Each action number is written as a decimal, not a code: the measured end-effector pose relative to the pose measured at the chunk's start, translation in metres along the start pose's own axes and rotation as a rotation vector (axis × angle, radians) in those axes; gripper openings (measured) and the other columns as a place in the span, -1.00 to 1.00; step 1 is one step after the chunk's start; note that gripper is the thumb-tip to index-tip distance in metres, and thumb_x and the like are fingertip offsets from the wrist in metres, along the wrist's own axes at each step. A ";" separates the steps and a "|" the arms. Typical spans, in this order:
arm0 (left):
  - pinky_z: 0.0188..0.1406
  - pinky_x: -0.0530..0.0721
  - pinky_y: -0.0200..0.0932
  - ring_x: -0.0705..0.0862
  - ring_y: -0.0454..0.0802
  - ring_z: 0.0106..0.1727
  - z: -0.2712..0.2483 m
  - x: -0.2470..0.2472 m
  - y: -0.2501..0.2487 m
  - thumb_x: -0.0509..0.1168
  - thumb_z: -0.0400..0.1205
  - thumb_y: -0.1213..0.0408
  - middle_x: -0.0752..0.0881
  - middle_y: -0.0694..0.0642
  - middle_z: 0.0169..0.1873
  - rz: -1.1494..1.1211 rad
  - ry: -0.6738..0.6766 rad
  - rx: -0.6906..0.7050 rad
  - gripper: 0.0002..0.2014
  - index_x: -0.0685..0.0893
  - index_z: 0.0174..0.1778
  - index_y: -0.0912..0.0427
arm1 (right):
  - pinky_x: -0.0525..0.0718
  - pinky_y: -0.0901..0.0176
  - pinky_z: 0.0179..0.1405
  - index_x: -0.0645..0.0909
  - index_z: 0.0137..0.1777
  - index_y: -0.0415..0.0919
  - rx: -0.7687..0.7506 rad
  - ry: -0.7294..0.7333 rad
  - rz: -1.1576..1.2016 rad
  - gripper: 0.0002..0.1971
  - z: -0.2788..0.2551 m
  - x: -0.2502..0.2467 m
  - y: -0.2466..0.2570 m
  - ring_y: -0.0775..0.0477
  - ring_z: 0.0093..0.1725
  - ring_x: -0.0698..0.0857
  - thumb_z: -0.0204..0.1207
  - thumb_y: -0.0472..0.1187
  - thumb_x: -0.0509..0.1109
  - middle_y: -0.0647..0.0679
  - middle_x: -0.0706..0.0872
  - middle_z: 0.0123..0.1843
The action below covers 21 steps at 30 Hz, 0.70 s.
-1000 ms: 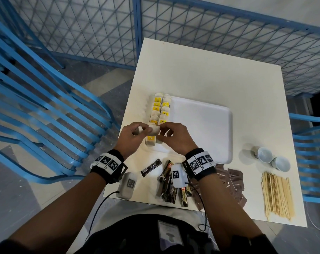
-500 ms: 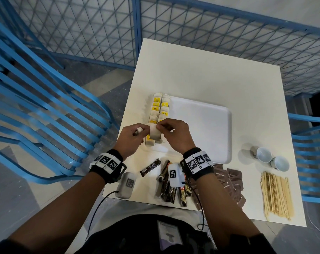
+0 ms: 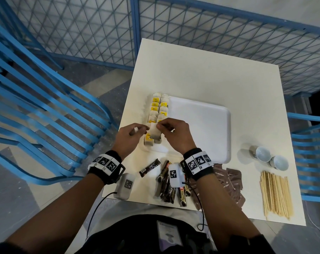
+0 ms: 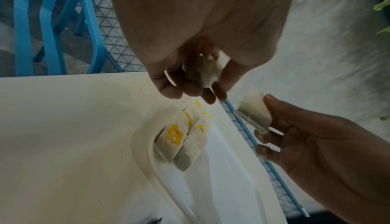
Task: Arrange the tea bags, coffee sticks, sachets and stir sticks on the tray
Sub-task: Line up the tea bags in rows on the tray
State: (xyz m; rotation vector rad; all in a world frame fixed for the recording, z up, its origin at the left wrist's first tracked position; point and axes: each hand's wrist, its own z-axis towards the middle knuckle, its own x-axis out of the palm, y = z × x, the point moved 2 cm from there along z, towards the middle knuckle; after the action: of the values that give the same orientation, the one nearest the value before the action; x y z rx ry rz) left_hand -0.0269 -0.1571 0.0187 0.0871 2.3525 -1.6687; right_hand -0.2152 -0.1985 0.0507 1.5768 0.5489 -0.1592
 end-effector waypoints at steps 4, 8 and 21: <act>-0.35 0.52 -0.18 0.52 -0.06 -0.43 -0.003 0.004 -0.006 0.38 0.73 0.12 0.65 -0.12 -0.52 -0.064 0.085 -0.087 -0.75 0.83 -0.07 0.22 | 0.60 0.32 -0.17 0.80 -0.09 -0.12 -0.003 0.001 0.000 -0.95 0.000 0.002 0.000 0.20 -0.32 0.67 0.58 -0.24 0.51 0.17 0.76 -0.29; -0.37 0.52 -0.19 0.56 -0.08 -0.41 -0.004 0.004 0.001 0.46 0.68 0.21 0.69 0.12 -0.41 -0.052 0.123 -0.099 -0.87 0.84 -0.07 0.19 | 0.61 0.32 -0.15 0.80 -0.07 -0.15 0.008 -0.021 0.006 -0.95 -0.001 -0.001 0.000 0.19 -0.31 0.70 0.58 -0.23 0.51 0.13 0.78 -0.25; -0.33 0.51 -0.43 0.60 -0.20 -0.34 0.003 -0.004 0.006 0.40 0.70 0.26 0.75 -0.08 -0.28 0.173 -0.084 -0.013 -0.89 0.81 -0.02 -0.04 | 0.59 0.28 -0.19 0.78 -0.10 -0.09 0.049 -0.024 0.053 -0.94 0.001 0.001 -0.002 0.19 -0.36 0.67 0.59 -0.22 0.51 0.18 0.75 -0.31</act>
State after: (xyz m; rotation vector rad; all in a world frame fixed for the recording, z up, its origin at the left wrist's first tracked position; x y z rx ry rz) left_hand -0.0216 -0.1571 0.0131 0.2086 2.2254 -1.5447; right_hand -0.2152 -0.1996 0.0488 1.6334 0.4872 -0.1525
